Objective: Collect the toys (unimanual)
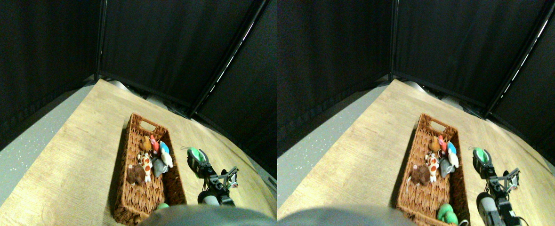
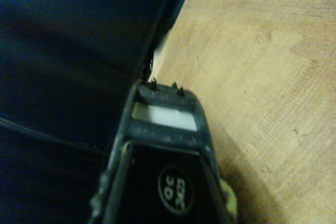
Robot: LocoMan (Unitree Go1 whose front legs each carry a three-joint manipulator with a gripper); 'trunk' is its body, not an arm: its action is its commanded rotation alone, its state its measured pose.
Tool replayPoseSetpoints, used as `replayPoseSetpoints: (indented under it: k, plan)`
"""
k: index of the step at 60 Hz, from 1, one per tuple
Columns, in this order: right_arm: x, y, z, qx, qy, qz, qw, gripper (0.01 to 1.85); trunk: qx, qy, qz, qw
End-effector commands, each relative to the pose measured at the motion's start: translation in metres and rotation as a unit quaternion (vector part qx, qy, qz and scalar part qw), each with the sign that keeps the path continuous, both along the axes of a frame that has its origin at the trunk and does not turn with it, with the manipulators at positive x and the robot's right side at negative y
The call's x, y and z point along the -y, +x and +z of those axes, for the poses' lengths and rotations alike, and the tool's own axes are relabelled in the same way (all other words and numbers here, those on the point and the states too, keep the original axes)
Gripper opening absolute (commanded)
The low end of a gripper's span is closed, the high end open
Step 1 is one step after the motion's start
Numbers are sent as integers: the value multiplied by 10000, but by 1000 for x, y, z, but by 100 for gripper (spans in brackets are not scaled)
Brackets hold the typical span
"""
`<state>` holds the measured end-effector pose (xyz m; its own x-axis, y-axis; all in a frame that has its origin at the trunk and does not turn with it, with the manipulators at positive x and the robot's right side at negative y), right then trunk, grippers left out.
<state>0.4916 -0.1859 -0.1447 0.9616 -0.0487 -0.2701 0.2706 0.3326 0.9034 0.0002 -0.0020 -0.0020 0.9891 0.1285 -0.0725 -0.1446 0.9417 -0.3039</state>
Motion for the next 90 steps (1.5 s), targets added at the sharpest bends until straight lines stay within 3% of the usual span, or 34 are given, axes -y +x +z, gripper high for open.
replayPoseSetpoints:
  k: [1,3,13,23,41,67,70,71,75,80,90]
  plan:
    - [-11,1,13,290,134,309,9990,6,71,-153,130,9998]
    - [-17,1,16,336,114,504,9981,6,79,-193,167,9996]
    - [-36,1,28,347,154,632,9973,6,128,-364,275,9989]
    - [-57,-1,33,324,143,1173,9925,6,139,-526,396,9977]
    - [-84,-9,33,256,227,1352,9902,6,135,-691,534,9961]
    - [-86,-15,27,166,327,1540,9874,6,88,-609,459,9970]
    - [-85,-15,28,120,-67,1743,9846,62,80,-601,454,9971]
    - [-85,-15,28,120,-67,1743,9846,62,80,-601,454,9971]
    - [-82,-16,28,117,-219,1805,9833,117,65,-578,434,9974]
    - [-80,-14,28,146,-319,1884,9815,136,60,-552,410,9976]
    - [-74,-10,27,245,-148,1682,9853,125,33,-493,351,9982]
